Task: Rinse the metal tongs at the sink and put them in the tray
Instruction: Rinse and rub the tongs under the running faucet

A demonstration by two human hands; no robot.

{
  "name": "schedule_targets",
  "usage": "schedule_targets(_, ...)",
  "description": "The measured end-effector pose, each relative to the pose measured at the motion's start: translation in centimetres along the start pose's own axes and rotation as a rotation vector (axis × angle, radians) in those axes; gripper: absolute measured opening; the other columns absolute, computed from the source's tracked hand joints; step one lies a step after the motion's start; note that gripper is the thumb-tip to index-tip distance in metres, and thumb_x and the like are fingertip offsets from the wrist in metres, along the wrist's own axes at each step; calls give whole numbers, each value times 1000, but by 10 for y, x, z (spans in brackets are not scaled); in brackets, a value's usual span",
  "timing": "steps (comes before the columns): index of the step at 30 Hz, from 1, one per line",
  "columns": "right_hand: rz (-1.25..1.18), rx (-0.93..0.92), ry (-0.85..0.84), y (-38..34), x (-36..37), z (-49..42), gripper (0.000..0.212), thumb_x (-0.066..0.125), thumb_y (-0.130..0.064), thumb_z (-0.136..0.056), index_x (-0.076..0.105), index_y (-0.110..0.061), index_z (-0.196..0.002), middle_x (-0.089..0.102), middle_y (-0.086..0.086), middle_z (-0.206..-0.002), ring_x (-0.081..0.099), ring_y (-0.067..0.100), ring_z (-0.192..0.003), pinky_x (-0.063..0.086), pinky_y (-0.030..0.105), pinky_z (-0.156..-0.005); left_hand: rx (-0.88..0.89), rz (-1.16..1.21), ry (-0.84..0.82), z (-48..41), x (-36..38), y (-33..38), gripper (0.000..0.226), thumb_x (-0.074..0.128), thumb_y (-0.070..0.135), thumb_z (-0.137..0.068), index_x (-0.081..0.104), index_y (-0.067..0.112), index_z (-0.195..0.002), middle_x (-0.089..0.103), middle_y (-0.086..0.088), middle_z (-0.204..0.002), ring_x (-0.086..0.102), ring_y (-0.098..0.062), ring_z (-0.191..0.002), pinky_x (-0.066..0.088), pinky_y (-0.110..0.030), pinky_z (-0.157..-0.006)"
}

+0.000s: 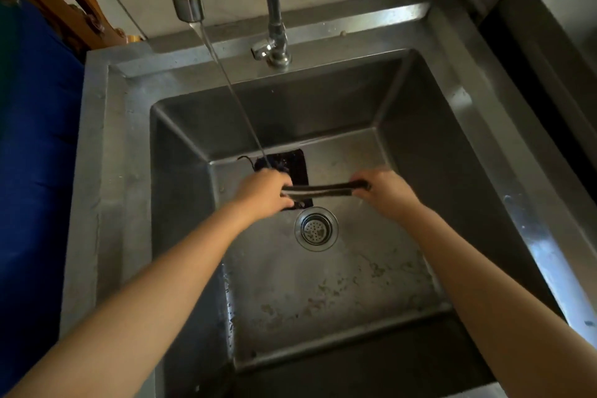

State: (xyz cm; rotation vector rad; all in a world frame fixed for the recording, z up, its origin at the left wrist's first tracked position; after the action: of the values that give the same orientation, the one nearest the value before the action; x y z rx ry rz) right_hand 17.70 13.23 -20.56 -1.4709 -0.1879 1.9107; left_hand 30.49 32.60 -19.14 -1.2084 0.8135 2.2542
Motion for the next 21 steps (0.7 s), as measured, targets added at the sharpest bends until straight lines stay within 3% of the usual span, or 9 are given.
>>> schedule_targets(4,157,72,-104,21,31,18,20,56,-27,-89,61,-22,-107,54,5,-104,53,24,-95,46,34,-85,-20,37,14,20,66,16,23,63,27,-85,63,18,-106,65,-4,-105,61,-21,-92,50,-34,-80)
schedule_targets(9,240,-84,-286,36,69,29,27,50,-27,-92,55,-13,-114,56,10,-117,46,26,-112,36,35,-95,94,57,144,16,102,40,28,67,29,-81,66,19,-107,68,1,-108,57,-19,-103,40,-30,-87)
schedule_targets(15,-57,55,-110,69,91,22,27,61,-15,-85,61,-4,-110,59,15,-107,50,30,-104,40,34,-90,101,-62,109,-28,97,46,52,66,45,-78,55,24,-125,58,0,-126,42,-21,-122,30,-36,-99)
schedule_targets(18,-130,182,-48,86,99,18,28,60,-12,-86,61,-6,-113,55,14,-110,50,30,-105,43,40,-92,23,120,169,-43,87,26,48,64,42,-81,57,19,-123,60,-4,-124,48,-23,-117,37,-38,-98)
schedule_targets(21,-167,320,31,104,103,11,27,57,-11,-87,58,-3,-112,51,18,-114,50,33,-106,42,41,-94,-229,346,303,-54,76,-5,41,62,32,-86,58,11,-122,63,-10,-119,57,-26,-109,45,-37,-92)
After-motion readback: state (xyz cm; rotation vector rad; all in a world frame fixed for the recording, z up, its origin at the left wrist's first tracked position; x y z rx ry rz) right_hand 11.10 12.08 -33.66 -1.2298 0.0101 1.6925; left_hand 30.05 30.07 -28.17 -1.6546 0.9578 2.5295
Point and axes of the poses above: each hand's wrist, its own z-axis away from the middle knuckle, its own x-axis out of the palm, y = z × x, the point moved 1 cm from there along -z, towards the middle knuckle
